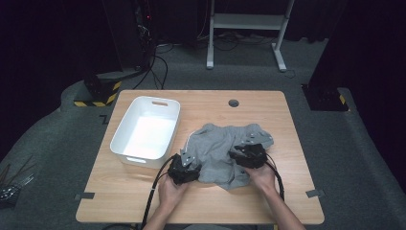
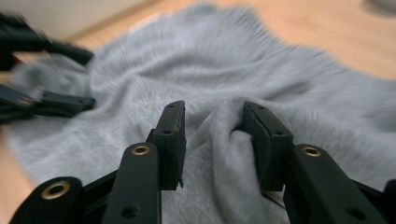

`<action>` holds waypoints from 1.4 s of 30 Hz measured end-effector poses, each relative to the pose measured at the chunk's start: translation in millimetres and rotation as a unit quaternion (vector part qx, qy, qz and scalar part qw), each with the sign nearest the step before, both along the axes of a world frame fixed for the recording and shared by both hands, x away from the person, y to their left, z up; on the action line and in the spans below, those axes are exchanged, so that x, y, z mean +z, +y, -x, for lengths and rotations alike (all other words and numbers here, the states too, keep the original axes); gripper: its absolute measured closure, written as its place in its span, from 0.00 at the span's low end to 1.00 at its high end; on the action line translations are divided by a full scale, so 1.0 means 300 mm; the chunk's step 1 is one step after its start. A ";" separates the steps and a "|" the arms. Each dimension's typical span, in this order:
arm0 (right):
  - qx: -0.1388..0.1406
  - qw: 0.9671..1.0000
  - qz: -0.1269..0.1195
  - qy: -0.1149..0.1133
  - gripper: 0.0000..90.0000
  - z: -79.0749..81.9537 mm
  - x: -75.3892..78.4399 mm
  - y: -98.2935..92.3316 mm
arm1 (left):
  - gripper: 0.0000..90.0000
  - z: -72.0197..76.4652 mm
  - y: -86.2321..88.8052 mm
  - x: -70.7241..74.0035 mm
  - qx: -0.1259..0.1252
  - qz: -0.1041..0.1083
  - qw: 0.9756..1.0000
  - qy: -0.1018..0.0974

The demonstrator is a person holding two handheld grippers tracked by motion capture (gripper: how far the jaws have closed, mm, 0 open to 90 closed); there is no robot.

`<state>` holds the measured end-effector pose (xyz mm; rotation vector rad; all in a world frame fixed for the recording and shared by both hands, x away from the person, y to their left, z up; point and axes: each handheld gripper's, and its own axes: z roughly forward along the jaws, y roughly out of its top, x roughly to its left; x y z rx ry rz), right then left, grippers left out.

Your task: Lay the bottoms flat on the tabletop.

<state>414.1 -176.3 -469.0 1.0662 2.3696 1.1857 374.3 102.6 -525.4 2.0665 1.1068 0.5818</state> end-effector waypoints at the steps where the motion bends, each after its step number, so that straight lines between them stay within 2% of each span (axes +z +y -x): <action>1: -0.006 1.000 -0.009 -0.009 0.67 0.019 0.015 -0.028 | 0.41 0.000 -0.001 0.000 0.001 0.001 1.000 0.001; 4: -0.027 0.999 -0.012 -0.022 0.68 0.070 0.034 -0.106 | 0.41 0.000 -0.001 0.000 0.001 0.001 1.000 0.000; 7: -0.047 0.998 -0.019 -0.024 0.69 0.114 0.024 -0.178 | 0.41 0.000 -0.001 0.000 0.001 0.000 1.000 0.000; 10: -0.063 0.998 -0.024 -0.008 0.67 0.148 -0.009 -0.220 | 0.41 0.000 -0.001 0.000 0.002 0.000 1.000 0.000; 13: -0.066 0.998 -0.015 0.018 0.68 0.161 -0.058 -0.221 | 0.41 0.000 -0.001 0.000 0.003 0.000 1.000 0.000; 16: -0.065 0.997 -0.003 0.032 0.86 0.164 -0.096 -0.213 | 0.42 0.000 -0.001 0.000 0.004 0.001 1.000 0.000; 18: -0.075 0.997 0.007 0.023 0.94 0.174 -0.094 -0.222 | 0.43 0.000 -0.001 0.000 0.005 -0.001 1.000 -0.001; 21: -0.102 0.995 0.021 0.000 0.96 0.199 -0.066 -0.261 | 0.44 0.000 0.000 0.000 0.008 -0.002 1.000 -0.003; 24: -0.128 0.990 0.050 -0.017 0.96 0.224 -0.050 -0.304 | 0.48 0.001 0.001 0.001 0.014 -0.001 1.000 -0.004; 26: -0.144 0.987 0.064 -0.015 0.96 0.234 -0.050 -0.328 | 0.51 0.001 0.002 0.001 0.019 0.000 1.000 -0.006; 28: -0.151 0.986 0.074 -0.002 0.95 0.241 -0.059 -0.340 | 0.54 0.002 0.002 0.001 0.023 -0.004 1.000 -0.008; 29: -0.146 0.986 0.082 0.011 0.94 0.241 -0.066 -0.339 | 0.56 0.004 0.001 0.001 0.023 -0.006 1.000 -0.009; 30: -0.144 0.985 0.089 0.013 0.89 0.244 -0.070 -0.334 | 0.58 0.005 0.000 0.003 0.024 -0.009 1.000 -0.010; 31: -0.143 0.986 0.088 0.004 0.81 0.248 -0.069 -0.329 | 0.61 0.006 -0.001 0.006 0.024 -0.012 1.000 -0.010; 32: -0.142 0.987 0.078 -0.006 0.75 0.249 -0.060 -0.324 | 0.64 0.006 -0.001 0.011 0.022 -0.014 1.000 -0.009; 34: -0.137 0.989 0.052 -0.027 0.69 0.247 -0.029 -0.302 | 0.71 0.009 -0.001 0.026 0.018 -0.010 1.000 -0.008; 36: -0.114 0.992 0.034 -0.045 0.67 0.233 0.000 -0.257 | 0.77 0.012 -0.002 0.045 0.014 -0.002 1.000 -0.010; 38: -0.083 0.995 0.033 -0.054 0.68 0.206 0.017 -0.197 | 0.81 0.013 0.000 0.063 0.007 0.000 1.000 -0.009; 40: -0.061 0.996 0.037 -0.048 0.68 0.165 0.011 -0.139 | 0.84 0.014 0.005 0.077 0.006 0.011 1.000 -0.006; 42: -0.053 0.997 0.052 -0.033 0.68 0.114 -0.019 -0.095 | 0.86 0.016 0.009 0.084 0.006 0.011 1.000 -0.003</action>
